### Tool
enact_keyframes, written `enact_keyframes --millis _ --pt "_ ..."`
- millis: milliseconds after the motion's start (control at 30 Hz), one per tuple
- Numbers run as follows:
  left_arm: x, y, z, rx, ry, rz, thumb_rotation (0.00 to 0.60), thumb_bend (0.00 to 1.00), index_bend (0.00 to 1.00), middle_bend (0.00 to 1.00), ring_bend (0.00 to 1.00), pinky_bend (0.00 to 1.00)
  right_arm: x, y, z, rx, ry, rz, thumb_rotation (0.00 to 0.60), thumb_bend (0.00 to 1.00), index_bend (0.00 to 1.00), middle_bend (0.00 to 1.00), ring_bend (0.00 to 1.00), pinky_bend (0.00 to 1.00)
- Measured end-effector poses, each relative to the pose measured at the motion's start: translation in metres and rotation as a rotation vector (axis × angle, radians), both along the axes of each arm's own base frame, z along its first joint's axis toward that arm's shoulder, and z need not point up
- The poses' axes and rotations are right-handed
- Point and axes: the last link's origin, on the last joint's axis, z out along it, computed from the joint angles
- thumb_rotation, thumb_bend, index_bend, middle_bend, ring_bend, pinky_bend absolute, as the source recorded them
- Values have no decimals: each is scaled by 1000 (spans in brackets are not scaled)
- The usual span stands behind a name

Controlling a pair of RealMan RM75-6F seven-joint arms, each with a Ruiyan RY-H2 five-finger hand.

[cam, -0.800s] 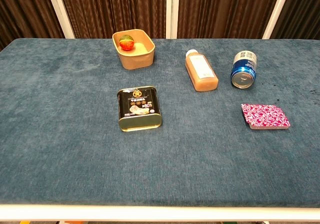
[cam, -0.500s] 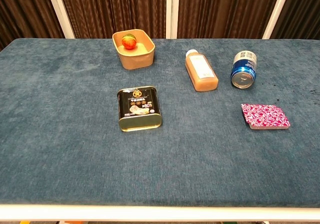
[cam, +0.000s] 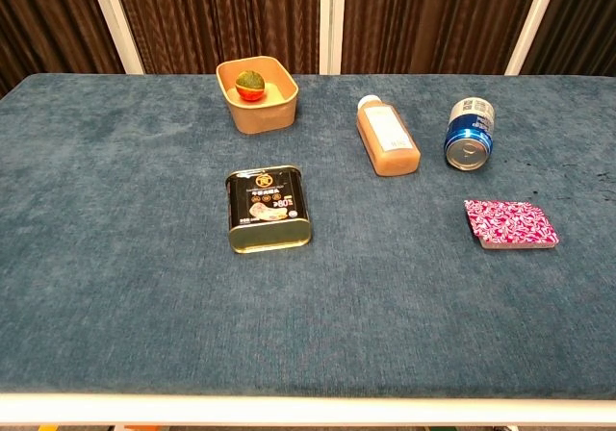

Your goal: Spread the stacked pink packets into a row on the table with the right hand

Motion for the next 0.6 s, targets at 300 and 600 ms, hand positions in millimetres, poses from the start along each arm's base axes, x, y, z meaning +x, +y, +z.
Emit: enact_keyframes --millis 300,600 --pt "-1 0 -1 -6 2 5 600 0 191 161 65 159 -1 -3 1 8 -12 -9 600 161 0 118 93 2" --pt "-4 -1 -3 -16 2 12 600 0 191 160 65 158 2 -7 1 19 11 4 600 72 0 645 703 706"
